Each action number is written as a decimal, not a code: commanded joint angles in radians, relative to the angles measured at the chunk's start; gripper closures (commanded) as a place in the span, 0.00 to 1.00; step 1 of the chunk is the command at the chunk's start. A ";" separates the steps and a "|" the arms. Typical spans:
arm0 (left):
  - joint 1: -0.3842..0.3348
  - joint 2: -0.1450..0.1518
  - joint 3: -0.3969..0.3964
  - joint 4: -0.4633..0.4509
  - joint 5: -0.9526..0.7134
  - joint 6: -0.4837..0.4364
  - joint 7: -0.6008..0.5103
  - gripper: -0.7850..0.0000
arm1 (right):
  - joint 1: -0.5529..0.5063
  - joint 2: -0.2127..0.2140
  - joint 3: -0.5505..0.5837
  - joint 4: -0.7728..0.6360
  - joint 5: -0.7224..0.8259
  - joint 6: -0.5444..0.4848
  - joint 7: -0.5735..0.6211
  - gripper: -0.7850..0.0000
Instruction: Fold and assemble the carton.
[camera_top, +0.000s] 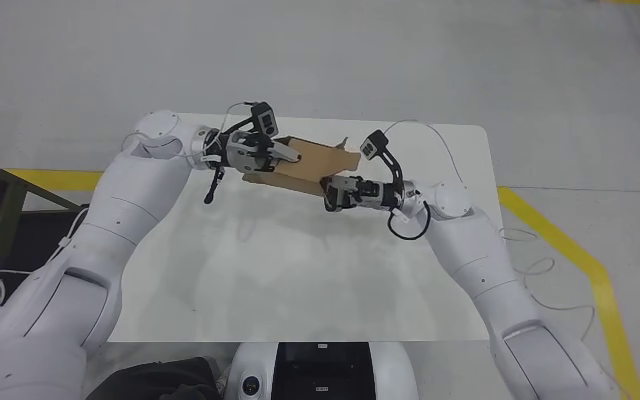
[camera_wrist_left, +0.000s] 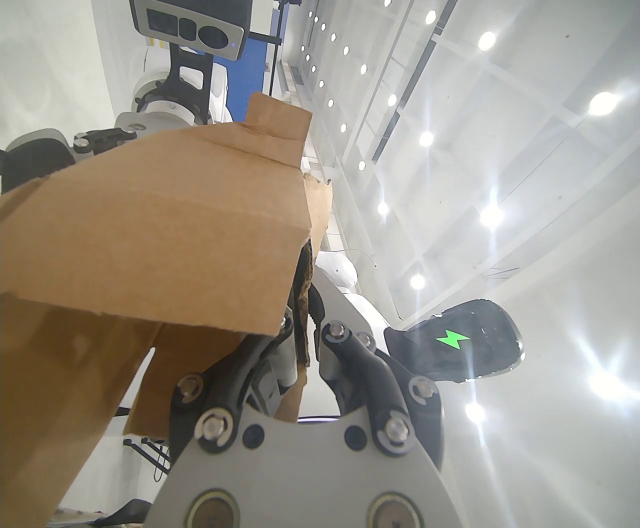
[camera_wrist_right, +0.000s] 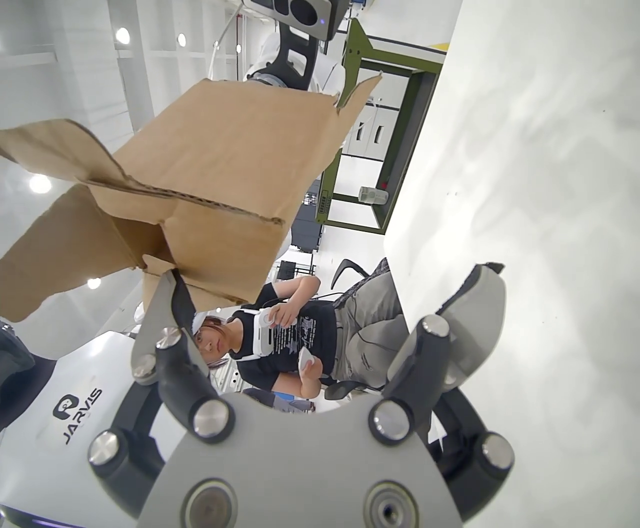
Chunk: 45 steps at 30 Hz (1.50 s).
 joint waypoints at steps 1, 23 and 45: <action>0.001 -0.002 -0.005 0.006 0.000 -0.007 0.002 1.00 | -0.004 0.002 0.002 -0.007 -0.006 -0.005 -0.007 0.00; 0.010 -0.024 -0.036 0.019 0.007 0.007 0.000 1.00 | -0.033 0.011 0.005 -0.072 -0.005 -0.003 -0.036 0.19; 0.034 -0.035 -0.078 0.001 0.044 0.000 0.013 1.00 | -0.043 0.018 0.007 -0.120 -0.044 -0.005 -0.095 0.51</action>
